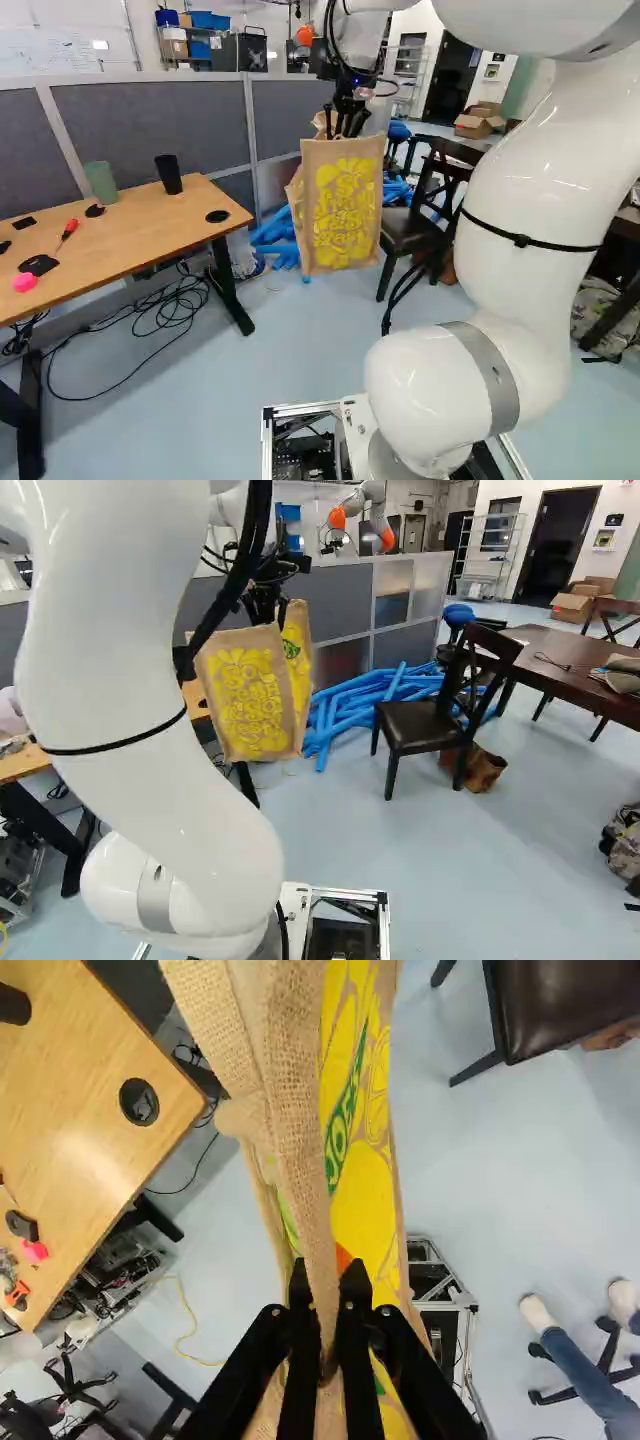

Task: Pick up the bag on the ground and place it on the table

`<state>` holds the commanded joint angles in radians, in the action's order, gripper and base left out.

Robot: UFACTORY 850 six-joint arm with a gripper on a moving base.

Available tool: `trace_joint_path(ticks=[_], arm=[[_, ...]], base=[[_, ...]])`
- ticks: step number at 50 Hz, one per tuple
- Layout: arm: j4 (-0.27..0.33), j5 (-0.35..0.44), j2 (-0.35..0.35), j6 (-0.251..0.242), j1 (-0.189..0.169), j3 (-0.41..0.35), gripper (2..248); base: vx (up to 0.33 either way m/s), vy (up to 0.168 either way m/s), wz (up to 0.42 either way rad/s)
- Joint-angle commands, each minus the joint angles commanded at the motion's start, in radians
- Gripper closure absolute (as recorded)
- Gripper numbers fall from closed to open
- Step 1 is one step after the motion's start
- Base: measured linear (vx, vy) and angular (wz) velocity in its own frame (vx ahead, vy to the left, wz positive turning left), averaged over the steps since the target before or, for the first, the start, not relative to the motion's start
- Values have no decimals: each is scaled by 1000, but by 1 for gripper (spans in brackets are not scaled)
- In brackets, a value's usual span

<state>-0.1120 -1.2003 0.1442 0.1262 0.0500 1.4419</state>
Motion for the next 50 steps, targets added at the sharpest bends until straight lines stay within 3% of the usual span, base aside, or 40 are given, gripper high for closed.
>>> trace_joint_path(ticks=[50], arm=[[0,-170,22,0,54,194,227]], base=[[0,0,0]])
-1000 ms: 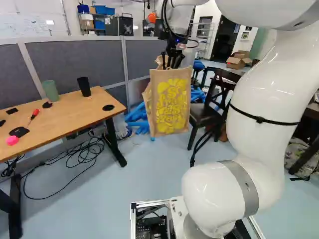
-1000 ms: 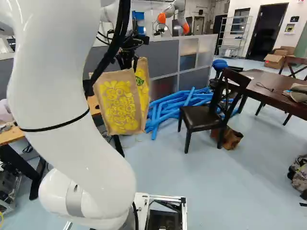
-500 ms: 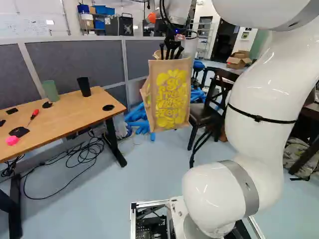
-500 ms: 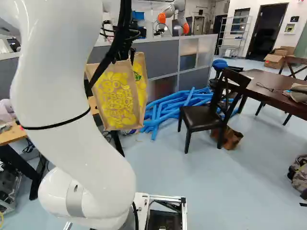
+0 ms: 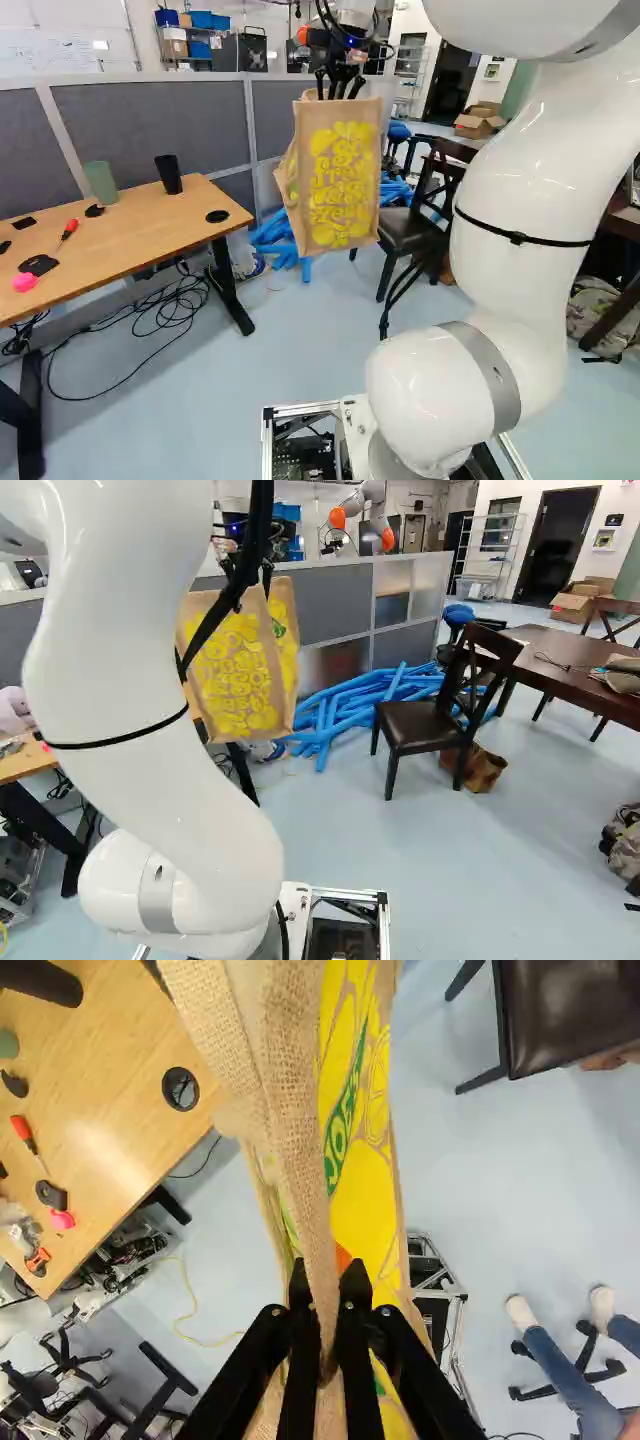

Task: Pick up the bag on the ground and place it on the table

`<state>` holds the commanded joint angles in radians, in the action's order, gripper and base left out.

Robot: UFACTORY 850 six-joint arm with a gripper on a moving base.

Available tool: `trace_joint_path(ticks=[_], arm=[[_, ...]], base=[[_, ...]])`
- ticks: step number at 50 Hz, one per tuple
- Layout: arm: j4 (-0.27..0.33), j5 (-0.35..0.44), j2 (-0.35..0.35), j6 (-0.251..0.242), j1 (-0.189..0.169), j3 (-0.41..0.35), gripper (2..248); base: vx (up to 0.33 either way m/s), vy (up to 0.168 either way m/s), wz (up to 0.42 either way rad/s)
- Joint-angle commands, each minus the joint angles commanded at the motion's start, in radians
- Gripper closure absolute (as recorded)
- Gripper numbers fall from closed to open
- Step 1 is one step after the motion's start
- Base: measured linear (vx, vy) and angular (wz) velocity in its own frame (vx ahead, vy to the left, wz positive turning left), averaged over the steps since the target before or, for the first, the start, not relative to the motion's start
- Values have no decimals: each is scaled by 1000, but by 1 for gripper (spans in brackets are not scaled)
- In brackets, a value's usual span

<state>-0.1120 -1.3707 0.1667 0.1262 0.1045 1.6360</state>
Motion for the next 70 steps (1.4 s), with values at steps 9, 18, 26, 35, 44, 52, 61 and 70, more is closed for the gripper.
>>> trace_joint_path(ticks=[9,18,26,35,44,52,61,70], arm=[[0,-23,4,0,12,36,227],[0,-46,8,0,23,70,227],[0,-65,9,0,33,99,227],[0,-76,9,0,40,130,227],[0,-78,13,0,42,149,227],[0,-78,15,0,43,153,227],[0,-78,15,0,43,153,227],[0,-78,15,0,43,153,227]], base=[[0,0,0],[0,0,0],[0,0,0],[0,0,0],[0,0,0],[0,0,0],[0,0,0],[0,0,0]])
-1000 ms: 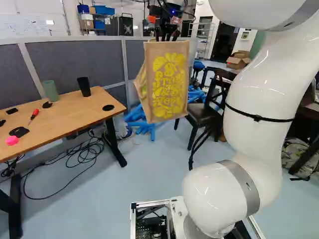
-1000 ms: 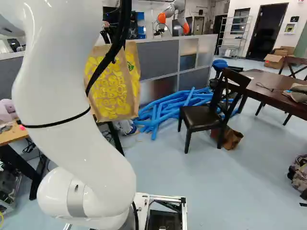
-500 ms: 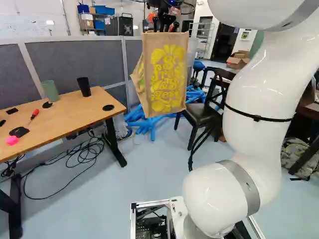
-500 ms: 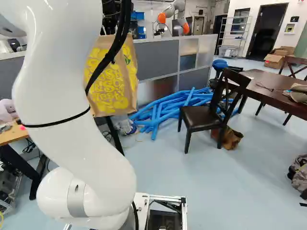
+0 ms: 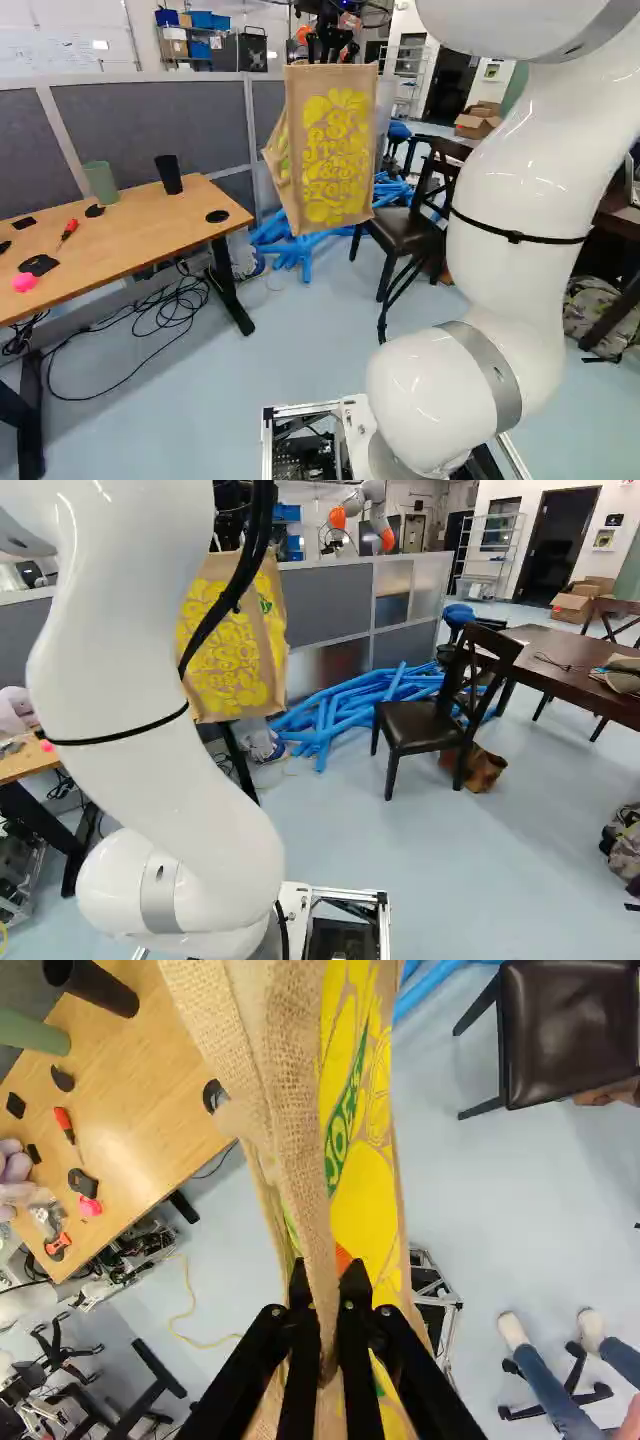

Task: Pick up the bag on the ground and place it on the table

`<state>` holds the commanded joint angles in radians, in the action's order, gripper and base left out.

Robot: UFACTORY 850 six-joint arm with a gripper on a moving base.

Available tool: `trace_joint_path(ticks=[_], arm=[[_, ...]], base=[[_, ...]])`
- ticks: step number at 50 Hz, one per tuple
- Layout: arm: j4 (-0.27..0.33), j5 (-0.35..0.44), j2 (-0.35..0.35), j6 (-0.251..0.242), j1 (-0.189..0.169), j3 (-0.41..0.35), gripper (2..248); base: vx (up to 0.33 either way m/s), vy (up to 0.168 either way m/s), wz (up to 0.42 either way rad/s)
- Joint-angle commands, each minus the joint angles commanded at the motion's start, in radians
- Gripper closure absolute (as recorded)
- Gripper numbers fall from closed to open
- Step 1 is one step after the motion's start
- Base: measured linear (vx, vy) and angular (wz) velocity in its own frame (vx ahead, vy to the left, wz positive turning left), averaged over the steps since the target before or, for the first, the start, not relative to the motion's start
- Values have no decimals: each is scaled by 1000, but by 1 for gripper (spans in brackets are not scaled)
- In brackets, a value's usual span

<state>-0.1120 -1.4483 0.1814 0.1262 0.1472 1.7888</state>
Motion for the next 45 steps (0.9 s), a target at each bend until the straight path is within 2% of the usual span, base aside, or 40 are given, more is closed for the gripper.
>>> trace_joint_path(ticks=[45], arm=[[0,0,0,0,0,0,227]], base=[[2,1,3]])
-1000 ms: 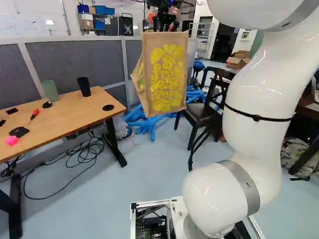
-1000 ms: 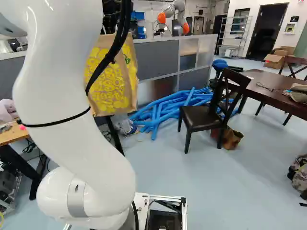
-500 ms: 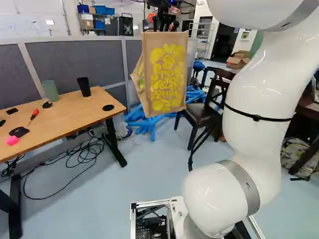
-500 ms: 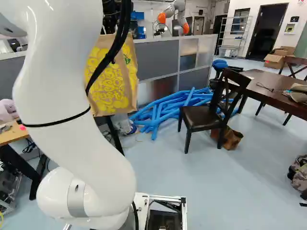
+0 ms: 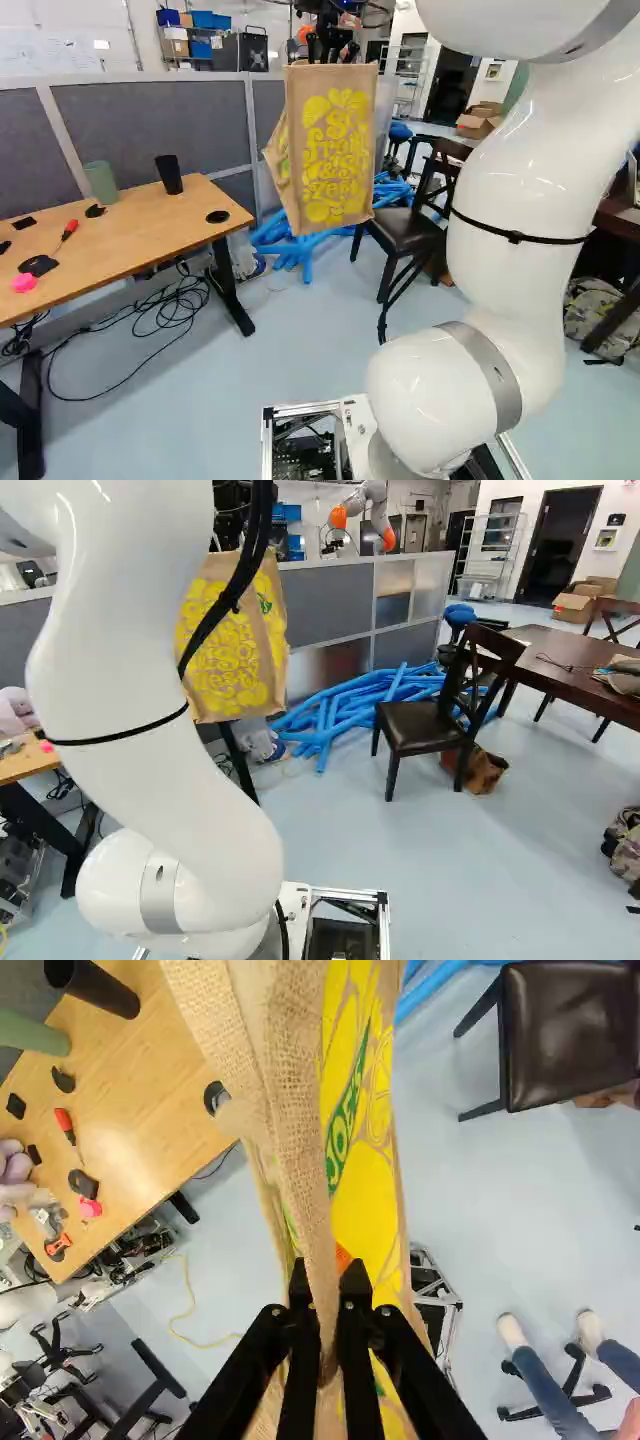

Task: Pick up the bag on the ground and place it on the table

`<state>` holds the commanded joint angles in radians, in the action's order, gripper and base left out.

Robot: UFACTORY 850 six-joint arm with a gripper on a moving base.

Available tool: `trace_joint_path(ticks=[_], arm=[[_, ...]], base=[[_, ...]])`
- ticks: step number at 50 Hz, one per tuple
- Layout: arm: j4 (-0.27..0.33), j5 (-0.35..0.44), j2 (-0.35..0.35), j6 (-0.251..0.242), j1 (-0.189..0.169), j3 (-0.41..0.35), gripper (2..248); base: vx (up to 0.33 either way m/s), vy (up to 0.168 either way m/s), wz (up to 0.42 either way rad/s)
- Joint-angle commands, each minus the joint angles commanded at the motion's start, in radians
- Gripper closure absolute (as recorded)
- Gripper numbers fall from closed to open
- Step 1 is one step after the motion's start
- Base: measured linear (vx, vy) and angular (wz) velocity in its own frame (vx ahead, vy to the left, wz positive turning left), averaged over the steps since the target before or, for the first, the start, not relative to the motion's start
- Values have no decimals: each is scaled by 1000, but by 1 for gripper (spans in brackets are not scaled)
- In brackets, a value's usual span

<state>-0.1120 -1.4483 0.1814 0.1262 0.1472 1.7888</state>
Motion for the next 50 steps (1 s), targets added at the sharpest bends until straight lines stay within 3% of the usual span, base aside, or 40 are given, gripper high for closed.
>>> trace_joint_path(ticks=[13,28,50], arm=[[0,0,0,0,0,0,227],[0,0,0,0,0,0,227],[0,0,0,0,0,0,227]], base=[[53,59,-13],[99,150,2],[74,212,324]])
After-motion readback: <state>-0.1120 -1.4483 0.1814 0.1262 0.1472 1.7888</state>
